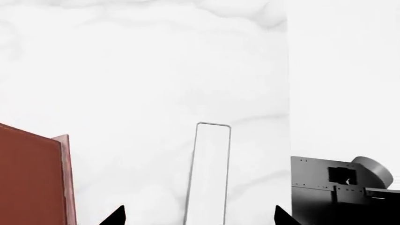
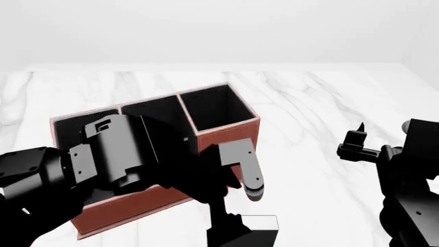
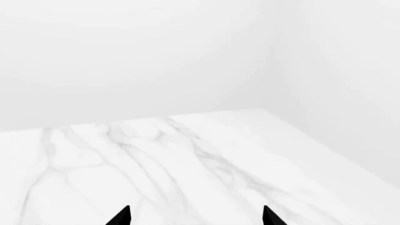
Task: Pick up the book and place it in the back compartment of the caddy.
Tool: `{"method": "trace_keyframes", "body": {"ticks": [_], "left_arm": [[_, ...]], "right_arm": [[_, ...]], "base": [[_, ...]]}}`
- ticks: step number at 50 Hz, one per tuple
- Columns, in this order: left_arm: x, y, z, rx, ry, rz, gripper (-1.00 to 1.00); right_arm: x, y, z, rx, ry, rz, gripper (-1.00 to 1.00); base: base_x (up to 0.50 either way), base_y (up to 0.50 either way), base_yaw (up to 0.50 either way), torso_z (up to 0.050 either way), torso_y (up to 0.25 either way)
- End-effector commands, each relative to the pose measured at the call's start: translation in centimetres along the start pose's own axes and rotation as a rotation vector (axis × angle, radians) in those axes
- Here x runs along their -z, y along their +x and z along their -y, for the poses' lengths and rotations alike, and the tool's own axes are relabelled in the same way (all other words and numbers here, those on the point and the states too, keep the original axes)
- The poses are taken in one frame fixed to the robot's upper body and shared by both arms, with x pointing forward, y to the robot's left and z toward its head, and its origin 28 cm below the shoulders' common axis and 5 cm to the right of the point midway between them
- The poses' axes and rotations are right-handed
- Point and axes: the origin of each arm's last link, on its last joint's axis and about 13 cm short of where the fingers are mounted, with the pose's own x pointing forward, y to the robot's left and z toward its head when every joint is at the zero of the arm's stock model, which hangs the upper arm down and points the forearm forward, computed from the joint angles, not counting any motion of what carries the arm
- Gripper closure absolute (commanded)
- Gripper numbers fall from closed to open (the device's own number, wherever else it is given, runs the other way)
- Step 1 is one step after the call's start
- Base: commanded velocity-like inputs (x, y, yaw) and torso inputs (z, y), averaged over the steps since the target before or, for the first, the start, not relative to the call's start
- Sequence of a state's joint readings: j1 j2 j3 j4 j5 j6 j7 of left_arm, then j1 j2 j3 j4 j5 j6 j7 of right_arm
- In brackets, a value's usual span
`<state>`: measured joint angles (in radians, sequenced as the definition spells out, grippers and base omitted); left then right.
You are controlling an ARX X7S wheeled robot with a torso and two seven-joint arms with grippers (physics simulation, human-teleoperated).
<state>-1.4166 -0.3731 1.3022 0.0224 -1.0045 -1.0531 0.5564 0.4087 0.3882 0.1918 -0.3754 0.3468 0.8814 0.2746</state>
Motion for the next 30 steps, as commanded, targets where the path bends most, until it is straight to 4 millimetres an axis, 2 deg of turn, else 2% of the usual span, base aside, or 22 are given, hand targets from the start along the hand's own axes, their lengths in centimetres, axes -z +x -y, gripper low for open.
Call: {"method": "trace_keyframes", "body": {"ticks": [1,13,23,30], "left_arm": [[0.8,2.0,-1.0,0.037,-0.015,-0.007,-1.00],[1.4,3.9,-2.0,0.063,-0.038,0.004,-1.00],[1.4,5.4,-1.3,0.117,-0.013,-0.007,-1.00],[1.3,5.7,-1.2,0.130,-0.010,-0.007,-1.00]], "right_arm": [[0.3,0.1,0.0,-0.004,0.006,-0.005,-1.00],[0.5,0.1,-0.1,-0.011,0.007,-0.006,-1.00],[0.6,0.1,-0.1,-0.014,0.012,-0.006,-1.00],[0.6,0.1,-0.1,-0.013,0.011,-0.006,-1.00]], "base": [[0.00,0.00,0.00,0.000,0.000],[0.00,0.00,0.00,0.000,0.000],[0.00,0.00,0.00,0.000,0.000],[0.00,0.00,0.00,0.000,0.000]]}}
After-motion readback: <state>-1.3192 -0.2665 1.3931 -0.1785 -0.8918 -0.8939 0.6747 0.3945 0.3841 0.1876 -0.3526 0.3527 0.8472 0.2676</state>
